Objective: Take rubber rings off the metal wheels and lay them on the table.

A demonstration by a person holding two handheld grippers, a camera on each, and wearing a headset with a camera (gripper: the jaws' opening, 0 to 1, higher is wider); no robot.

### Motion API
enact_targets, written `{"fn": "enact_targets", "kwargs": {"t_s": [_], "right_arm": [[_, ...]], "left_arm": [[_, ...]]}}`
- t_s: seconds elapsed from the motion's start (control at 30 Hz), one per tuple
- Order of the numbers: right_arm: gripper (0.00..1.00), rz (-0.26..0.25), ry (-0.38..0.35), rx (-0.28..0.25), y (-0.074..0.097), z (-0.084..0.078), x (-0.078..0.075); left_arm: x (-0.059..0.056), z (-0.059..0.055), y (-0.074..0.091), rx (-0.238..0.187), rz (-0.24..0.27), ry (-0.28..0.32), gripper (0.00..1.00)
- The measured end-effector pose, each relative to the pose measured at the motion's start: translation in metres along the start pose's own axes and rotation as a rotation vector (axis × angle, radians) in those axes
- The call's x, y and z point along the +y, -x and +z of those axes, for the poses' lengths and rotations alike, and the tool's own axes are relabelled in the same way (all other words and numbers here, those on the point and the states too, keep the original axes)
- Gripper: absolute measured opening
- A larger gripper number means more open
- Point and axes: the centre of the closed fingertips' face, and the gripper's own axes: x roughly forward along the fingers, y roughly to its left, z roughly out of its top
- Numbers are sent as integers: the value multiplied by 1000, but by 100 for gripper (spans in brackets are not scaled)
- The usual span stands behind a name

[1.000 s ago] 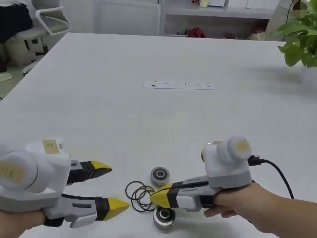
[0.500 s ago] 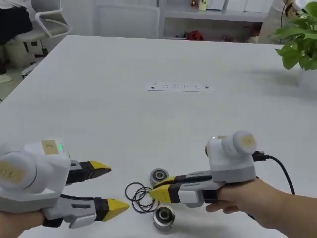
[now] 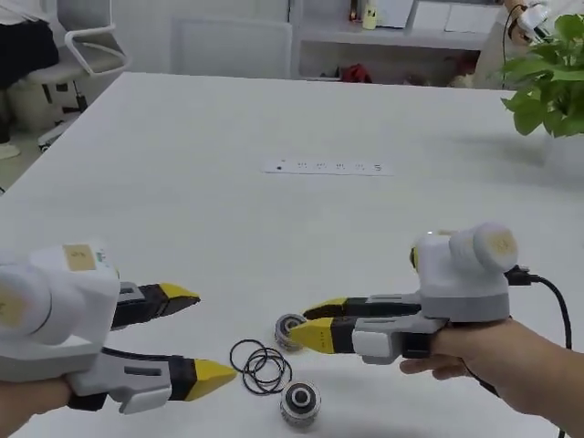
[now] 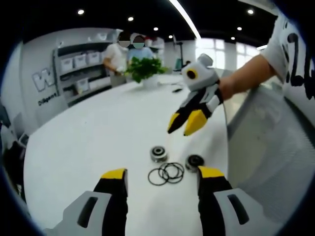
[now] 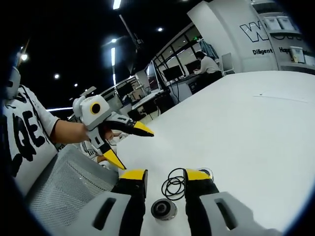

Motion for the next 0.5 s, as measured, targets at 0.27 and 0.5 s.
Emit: {"fn": "enact_targets", "kwargs": {"t_s": [0.27,0.5], "right_arm": [[39,-43,102,-18,22,9,1],[46,-90,157,7,40,0,0]], "left_arm": [[1,3,6,-6,11,3,59],[0,6,10,-11,14,-2,61]]}}
